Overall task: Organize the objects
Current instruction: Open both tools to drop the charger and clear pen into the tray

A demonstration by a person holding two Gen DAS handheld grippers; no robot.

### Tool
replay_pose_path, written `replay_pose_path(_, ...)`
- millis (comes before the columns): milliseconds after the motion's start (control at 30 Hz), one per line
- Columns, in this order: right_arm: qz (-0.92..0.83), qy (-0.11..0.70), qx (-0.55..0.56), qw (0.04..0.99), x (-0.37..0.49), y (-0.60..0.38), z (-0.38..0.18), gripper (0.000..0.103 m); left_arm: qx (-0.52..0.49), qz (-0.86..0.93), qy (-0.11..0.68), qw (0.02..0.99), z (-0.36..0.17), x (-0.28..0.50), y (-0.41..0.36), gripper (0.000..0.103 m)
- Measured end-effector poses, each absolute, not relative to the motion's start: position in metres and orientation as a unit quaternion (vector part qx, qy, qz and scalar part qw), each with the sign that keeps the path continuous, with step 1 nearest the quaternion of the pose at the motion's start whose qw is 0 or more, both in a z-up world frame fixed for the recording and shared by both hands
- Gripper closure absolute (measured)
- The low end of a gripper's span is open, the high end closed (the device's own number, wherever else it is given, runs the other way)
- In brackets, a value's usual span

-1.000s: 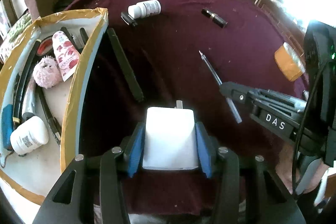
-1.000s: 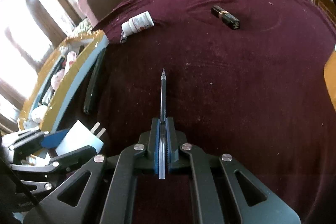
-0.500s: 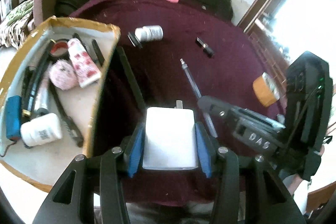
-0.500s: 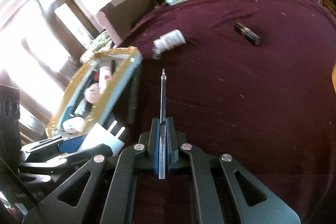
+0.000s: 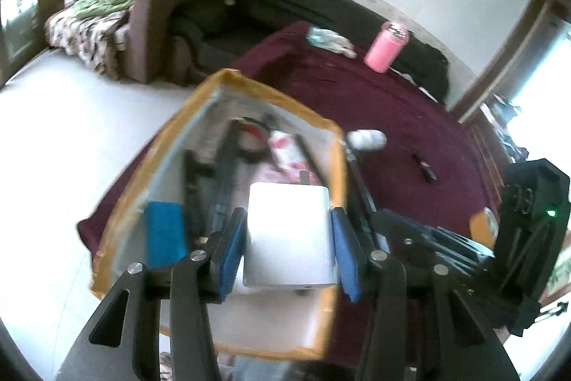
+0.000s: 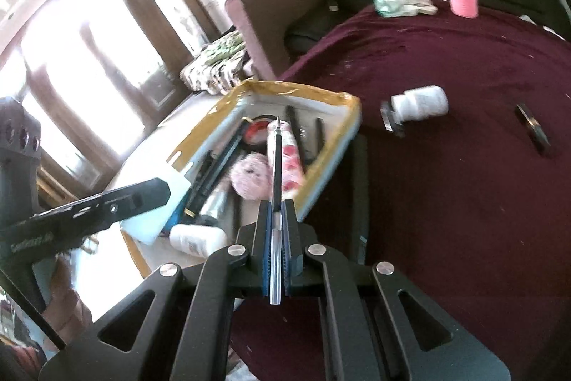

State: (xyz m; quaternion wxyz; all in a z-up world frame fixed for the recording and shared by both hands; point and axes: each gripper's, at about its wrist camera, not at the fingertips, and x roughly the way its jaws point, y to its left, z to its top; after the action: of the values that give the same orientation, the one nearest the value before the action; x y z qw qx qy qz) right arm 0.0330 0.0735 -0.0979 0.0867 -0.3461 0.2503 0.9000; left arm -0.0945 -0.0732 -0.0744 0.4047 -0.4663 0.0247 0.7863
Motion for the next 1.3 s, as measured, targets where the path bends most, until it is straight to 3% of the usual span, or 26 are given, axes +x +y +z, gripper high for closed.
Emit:
replay_pose_path(433, 0.885, 0.248, -0.386, 0.073, -0.035, 0.079, -0.125, 0.099, -0.497, 0.785, 0.022, 0.369, -0.119, -0.149, -0.084, 0.061)
replay_pose_path(1000, 0.88, 0.238, -0.404, 0.077, -0.054, 0.077, -0.143, 0.099, -0.505, 0.788, 0.029, 0.351, -0.129, -0.159, -0.088, 0.061)
replay_pose_path(1300, 0.882, 0.227, -0.404, 0.087, -0.05, 0.07, -0.141, 0.099, -0.468, 0.824, 0.12, 0.294, -0.127, -0.143, -0.073, 0.061)
